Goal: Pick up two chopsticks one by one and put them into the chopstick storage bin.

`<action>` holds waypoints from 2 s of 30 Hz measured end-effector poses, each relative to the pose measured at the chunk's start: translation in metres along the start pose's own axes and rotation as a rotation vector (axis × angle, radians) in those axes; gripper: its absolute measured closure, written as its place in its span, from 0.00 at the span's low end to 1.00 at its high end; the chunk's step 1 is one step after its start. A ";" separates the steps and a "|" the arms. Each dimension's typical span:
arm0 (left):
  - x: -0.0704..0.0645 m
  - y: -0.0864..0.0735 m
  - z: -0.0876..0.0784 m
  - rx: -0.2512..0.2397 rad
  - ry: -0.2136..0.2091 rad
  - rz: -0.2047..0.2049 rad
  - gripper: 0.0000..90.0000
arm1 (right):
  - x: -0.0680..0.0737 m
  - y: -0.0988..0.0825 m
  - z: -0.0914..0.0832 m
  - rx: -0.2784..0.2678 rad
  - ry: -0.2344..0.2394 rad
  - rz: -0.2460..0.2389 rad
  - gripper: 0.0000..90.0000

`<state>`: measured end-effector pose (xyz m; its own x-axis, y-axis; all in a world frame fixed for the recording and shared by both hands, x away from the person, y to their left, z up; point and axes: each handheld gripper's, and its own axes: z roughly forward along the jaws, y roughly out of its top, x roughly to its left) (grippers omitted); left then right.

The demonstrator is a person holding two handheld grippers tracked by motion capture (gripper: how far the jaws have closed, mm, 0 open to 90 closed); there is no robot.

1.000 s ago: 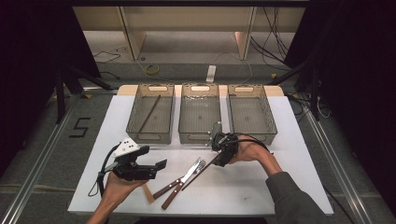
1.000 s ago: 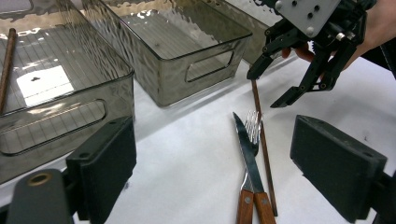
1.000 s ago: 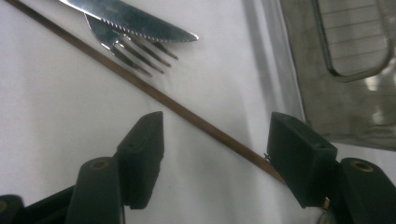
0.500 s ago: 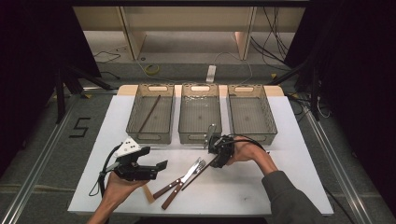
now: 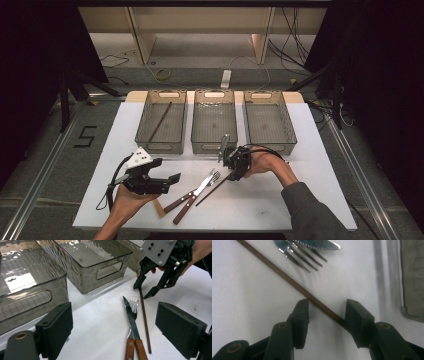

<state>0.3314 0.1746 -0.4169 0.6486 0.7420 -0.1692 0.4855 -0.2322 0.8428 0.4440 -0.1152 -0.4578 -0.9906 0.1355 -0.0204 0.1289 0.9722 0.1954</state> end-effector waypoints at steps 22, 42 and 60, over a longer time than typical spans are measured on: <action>-0.003 -0.001 0.003 0.027 -0.006 0.013 0.16 | 0.017 -0.001 -0.002 0.106 0.002 -0.116 0.80; -0.004 -0.001 0.005 0.038 -0.006 0.017 0.16 | 0.042 -0.015 -0.007 0.150 -0.002 -0.203 0.91; -0.004 -0.001 0.006 0.045 -0.013 0.020 0.16 | 0.051 -0.030 -0.015 0.132 0.016 -0.223 0.96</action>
<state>0.3320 0.1687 -0.4199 0.6659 0.7288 -0.1596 0.4979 -0.2748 0.8226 0.3886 -0.1406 -0.4498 -0.9957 -0.0872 -0.0326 -0.0890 0.9943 0.0585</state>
